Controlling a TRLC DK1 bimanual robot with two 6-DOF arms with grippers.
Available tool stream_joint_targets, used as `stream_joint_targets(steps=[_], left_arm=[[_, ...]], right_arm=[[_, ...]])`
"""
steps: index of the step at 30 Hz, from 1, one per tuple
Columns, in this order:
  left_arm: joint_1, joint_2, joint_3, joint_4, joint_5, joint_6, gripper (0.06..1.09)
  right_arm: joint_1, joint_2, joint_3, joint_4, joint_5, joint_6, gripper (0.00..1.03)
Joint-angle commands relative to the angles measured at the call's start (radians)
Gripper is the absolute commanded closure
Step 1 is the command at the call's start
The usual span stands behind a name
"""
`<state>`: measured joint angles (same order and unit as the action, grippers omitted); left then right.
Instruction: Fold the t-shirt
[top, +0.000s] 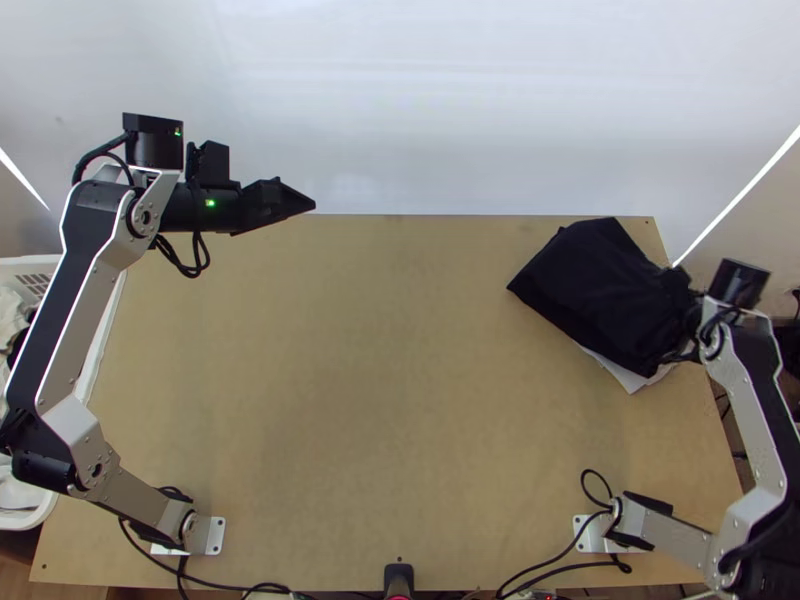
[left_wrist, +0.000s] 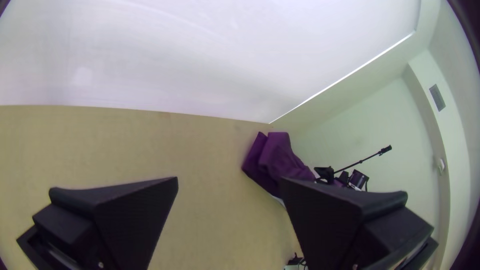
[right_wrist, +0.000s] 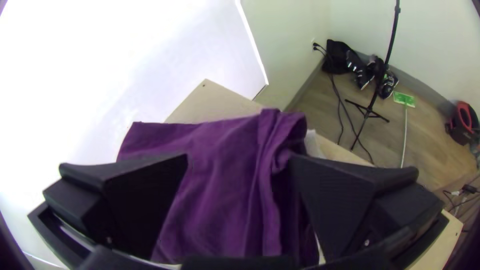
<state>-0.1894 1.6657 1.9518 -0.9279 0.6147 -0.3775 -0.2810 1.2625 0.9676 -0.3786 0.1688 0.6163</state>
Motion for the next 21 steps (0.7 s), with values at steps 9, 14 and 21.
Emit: stream_joint_targets(steps=[9, 14, 21], left_arm=[[0.013, -0.006, -0.001, 0.015, 0.002, -0.012, 0.1], [0.008, -0.063, -0.045, 0.124, -0.221, 0.006, 0.1], [0.011, -0.317, -0.315, 0.491, -0.579, 0.094, 0.1]], right_arm=[[-0.018, -0.072, 0.092, 0.127, 0.077, -0.084, 0.03], [0.178, -0.06, 0.069, 0.316, 0.078, -0.366, 0.04], [0.414, -0.17, 0.072, 0.544, 0.078, -0.705, 0.04]])
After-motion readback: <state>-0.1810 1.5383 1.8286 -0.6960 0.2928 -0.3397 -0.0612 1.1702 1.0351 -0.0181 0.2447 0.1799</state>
